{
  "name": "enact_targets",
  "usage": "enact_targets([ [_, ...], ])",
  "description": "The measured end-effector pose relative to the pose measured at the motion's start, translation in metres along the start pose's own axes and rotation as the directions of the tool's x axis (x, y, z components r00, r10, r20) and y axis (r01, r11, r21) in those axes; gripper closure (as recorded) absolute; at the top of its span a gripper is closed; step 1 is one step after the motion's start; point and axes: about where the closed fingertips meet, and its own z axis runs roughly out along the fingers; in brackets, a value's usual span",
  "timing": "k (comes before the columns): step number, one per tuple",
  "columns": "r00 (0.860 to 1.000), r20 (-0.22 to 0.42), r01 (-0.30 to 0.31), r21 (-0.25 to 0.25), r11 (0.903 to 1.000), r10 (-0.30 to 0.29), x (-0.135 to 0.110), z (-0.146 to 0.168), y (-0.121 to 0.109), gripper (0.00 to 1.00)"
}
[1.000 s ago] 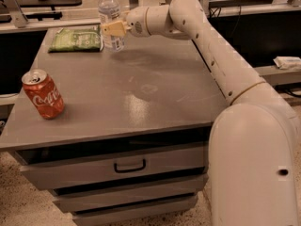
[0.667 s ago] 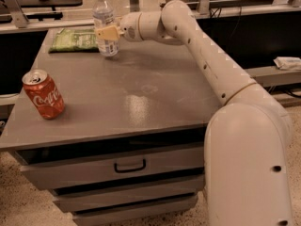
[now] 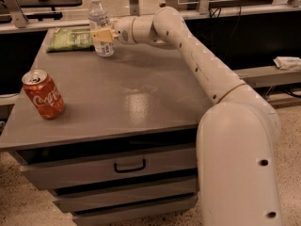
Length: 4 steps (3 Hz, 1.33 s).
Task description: Move blue plastic bottle near green jalapeno chip bag
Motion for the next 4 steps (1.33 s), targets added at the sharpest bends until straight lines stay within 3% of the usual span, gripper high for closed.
enact_targets([
  [3,1.0,-0.004,0.004,0.012,0.9999,-0.004,0.0004,0.0009,-0.0051,0.12],
  [4,1.0,-0.009,0.008,0.023,0.9997,-0.007,0.0071,-0.0057,-0.0128,0.0],
])
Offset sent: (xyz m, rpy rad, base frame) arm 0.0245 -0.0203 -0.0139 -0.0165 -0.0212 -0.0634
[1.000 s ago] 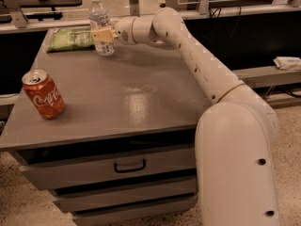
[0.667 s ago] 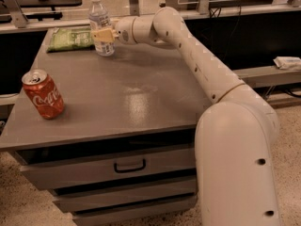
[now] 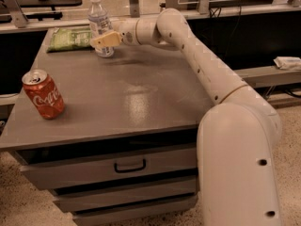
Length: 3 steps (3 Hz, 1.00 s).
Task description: Move blue plastic bottle near green jalapeno chip bag
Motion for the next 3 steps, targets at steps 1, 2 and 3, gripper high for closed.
enact_targets([
  [1,1.0,-0.013,0.017,0.032,0.9993,-0.017,0.003,-0.021,-0.012,0.0],
  [2,0.997,-0.045,0.059,0.086,0.9946,-0.056,0.0,-0.07,-0.03,0.0],
  [3,0.99,-0.097,0.113,0.138,0.984,-0.1,-0.008,-0.146,-0.045,0.0],
])
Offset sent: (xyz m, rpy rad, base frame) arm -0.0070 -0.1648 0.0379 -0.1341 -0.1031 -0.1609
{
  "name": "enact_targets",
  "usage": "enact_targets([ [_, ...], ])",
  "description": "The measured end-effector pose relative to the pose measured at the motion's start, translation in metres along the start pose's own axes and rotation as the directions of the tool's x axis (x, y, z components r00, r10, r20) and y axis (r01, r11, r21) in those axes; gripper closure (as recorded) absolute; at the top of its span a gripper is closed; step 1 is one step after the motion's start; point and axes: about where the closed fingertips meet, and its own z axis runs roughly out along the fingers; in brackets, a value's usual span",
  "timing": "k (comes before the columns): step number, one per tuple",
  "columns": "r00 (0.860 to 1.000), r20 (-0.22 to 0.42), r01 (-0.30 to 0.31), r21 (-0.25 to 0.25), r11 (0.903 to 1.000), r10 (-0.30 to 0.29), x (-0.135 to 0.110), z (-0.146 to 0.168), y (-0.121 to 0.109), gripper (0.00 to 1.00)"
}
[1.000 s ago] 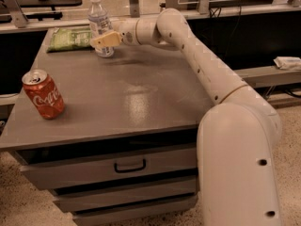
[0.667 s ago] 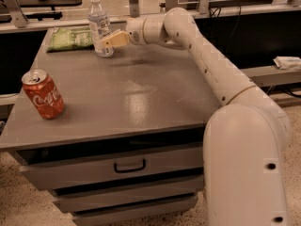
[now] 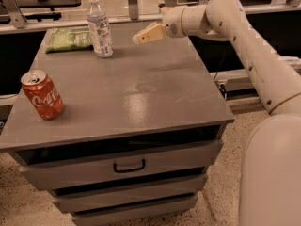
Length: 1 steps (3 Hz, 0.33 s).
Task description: Move blue plastic bottle near green jalapeno chip bag
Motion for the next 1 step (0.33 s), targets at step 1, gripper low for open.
enact_targets([
  [1,1.0,0.0,0.0,0.0,1.0,0.0,0.0,0.0,0.0,0.0],
])
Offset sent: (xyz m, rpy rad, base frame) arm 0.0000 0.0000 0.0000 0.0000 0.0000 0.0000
